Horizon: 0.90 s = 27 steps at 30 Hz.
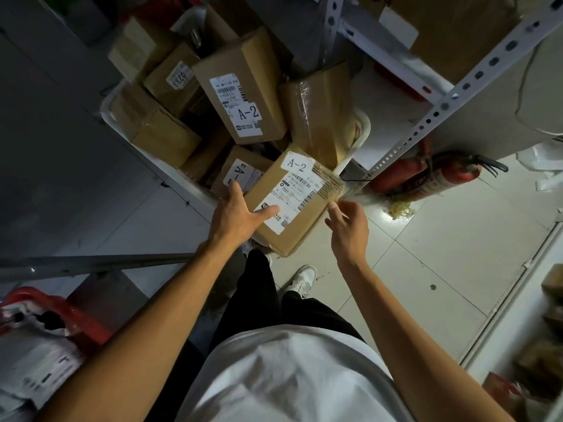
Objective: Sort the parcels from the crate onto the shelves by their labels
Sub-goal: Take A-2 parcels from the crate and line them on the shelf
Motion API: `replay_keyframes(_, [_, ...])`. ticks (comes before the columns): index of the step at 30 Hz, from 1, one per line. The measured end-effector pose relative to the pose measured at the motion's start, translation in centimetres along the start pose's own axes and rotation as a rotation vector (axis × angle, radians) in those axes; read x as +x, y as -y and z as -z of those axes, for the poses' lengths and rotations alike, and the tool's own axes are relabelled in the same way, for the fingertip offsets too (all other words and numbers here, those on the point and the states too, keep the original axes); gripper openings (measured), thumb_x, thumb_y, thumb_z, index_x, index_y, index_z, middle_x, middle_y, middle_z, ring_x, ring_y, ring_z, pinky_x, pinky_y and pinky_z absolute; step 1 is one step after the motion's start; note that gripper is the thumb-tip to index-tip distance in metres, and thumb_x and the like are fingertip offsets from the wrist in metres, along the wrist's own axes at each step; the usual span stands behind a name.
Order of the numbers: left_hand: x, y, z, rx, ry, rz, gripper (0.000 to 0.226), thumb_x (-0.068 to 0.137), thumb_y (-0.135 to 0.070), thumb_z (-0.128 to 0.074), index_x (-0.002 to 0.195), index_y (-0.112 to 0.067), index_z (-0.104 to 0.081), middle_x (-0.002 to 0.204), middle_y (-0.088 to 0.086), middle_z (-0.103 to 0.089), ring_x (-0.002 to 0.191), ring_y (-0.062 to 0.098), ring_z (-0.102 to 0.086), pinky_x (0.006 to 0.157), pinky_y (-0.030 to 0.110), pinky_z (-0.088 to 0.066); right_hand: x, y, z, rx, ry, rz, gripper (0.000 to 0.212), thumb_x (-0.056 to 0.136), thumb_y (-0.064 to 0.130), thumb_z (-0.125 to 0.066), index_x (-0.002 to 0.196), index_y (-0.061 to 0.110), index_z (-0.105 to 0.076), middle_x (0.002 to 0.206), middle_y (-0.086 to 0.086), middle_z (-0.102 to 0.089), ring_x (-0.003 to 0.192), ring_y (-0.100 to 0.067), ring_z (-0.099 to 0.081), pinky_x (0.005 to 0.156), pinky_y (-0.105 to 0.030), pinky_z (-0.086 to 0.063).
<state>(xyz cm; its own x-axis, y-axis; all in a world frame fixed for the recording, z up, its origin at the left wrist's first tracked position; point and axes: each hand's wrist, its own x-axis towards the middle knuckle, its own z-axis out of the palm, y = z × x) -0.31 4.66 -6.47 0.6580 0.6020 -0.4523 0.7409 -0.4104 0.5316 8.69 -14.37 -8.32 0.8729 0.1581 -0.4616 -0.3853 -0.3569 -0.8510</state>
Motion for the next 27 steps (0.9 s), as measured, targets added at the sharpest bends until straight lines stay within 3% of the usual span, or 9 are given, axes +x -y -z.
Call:
replay_keyframes(2, [-0.7, -0.4, -1.0, 0.012, -0.027, -0.011, 0.071, 0.079, -0.064, -0.068, 0.120, -0.013, -0.038, 0.118, 0.012, -0.061, 0.101, 0.029, -0.062, 0.076, 0.042, -0.059, 0.2, 0.4, -0.6, -0.032, 0.124, 0.039, 0.051, 0.093, 0.035, -0.068, 0.136, 0.013, -0.051, 0.131, 0.001, -0.062, 0.117, -0.015, -0.061, 0.100, -0.044, -0.053])
replay_keyframes(4, [-1.1, -1.0, -1.8, 0.059, -0.045, -0.016, 0.074, 0.083, -0.063, -0.064, 0.129, -0.013, -0.037, 0.123, 0.012, -0.060, 0.106, 0.030, -0.060, 0.080, 0.046, -0.059, 0.2, 0.5, -0.8, -0.044, 0.277, 0.123, 0.067, 0.088, 0.033, -0.073, 0.146, 0.028, -0.040, 0.141, 0.007, -0.054, 0.127, -0.014, -0.052, 0.100, -0.039, -0.051])
replay_keyframes(6, [-1.7, -1.0, -2.5, 0.006, -0.020, -0.024, 0.078, 0.081, -0.065, -0.065, 0.133, -0.016, -0.034, 0.122, 0.009, -0.061, 0.104, 0.026, -0.062, 0.078, 0.042, -0.060, 0.4, 0.4, -0.8, -0.071, 0.375, 0.202, 0.080, 0.081, 0.030, -0.078, 0.147, 0.038, -0.033, 0.142, 0.010, -0.051, 0.130, -0.011, -0.049, 0.104, -0.040, -0.049])
replay_keyframes(8, [-2.6, -0.3, -3.3, -0.093, 0.046, -0.012, 0.077, 0.081, -0.061, -0.068, 0.135, -0.016, -0.034, 0.120, 0.006, -0.063, 0.100, 0.021, -0.062, 0.075, 0.031, -0.057, 0.6, -0.1, -0.4, -0.067, 0.419, 0.240, 0.087, 0.076, 0.028, -0.083, 0.147, 0.034, -0.033, 0.139, 0.006, -0.053, 0.131, -0.010, -0.050, 0.107, -0.045, -0.048])
replay_keyframes(11, [-4.0, 1.2, -4.7, -0.177, 0.139, 0.055, 0.086, 0.078, -0.060, -0.073, 0.141, -0.014, -0.036, 0.128, 0.003, -0.059, 0.112, 0.020, -0.057, 0.081, 0.028, -0.046, 0.3, -1.0, 0.6, -0.072, 0.453, 0.259, 0.089, 0.073, 0.028, -0.087, 0.145, 0.036, -0.035, 0.136, 0.006, -0.056, 0.130, -0.014, -0.052, 0.107, -0.048, -0.047])
replay_keyframes(15, [-4.1, 1.9, -5.8, -0.299, 0.171, 0.098, 0.112, 0.056, -0.079, -0.069, 0.144, -0.016, -0.039, 0.129, 0.006, -0.057, 0.118, 0.023, -0.057, 0.091, 0.035, -0.051, -0.6, -2.1, 1.9, -0.069, 0.454, 0.173, 0.105, 0.072, 0.032, -0.087, 0.155, 0.031, -0.022, 0.140, 0.011, -0.053, 0.133, -0.008, -0.048, 0.110, -0.046, -0.045])
replay_keyframes(19, [-3.4, 1.9, -5.6, -0.495, 0.210, 0.053, 0.106, 0.063, -0.068, -0.075, 0.151, -0.035, -0.026, 0.134, -0.005, -0.059, 0.118, 0.015, -0.060, 0.097, 0.043, -0.054, -0.6, -2.2, 2.0, -0.071, 0.459, 0.114, 0.115, 0.066, 0.042, -0.087, 0.157, 0.037, -0.015, 0.136, 0.024, -0.054, 0.130, -0.005, -0.051, 0.105, -0.045, -0.050])
replay_keyframes(23, [-2.6, 2.4, -5.5, -0.612, 0.246, 0.070, 0.111, 0.060, -0.064, -0.082, 0.152, -0.037, -0.024, 0.134, -0.008, -0.060, 0.121, 0.013, -0.059, 0.102, 0.048, -0.050, -0.7, -1.8, 1.0, -0.040, 0.397, 0.073, 0.113, 0.062, 0.050, -0.089, 0.152, 0.048, -0.021, 0.138, 0.014, -0.057, 0.129, -0.011, -0.054, 0.102, -0.049, -0.051])
replay_keyframes(27, [-1.5, 3.4, -5.7, -0.630, 0.375, 0.027, 0.127, 0.056, -0.057, -0.091, 0.155, -0.028, -0.018, 0.141, -0.003, -0.057, 0.125, 0.018, -0.058, 0.104, 0.053, -0.048, -0.9, -1.7, 0.8, -0.024, 0.396, 0.044, 0.113, 0.064, 0.047, -0.091, 0.153, 0.046, -0.022, 0.138, 0.009, -0.058, 0.129, -0.018, -0.056, 0.101, -0.055, -0.050])
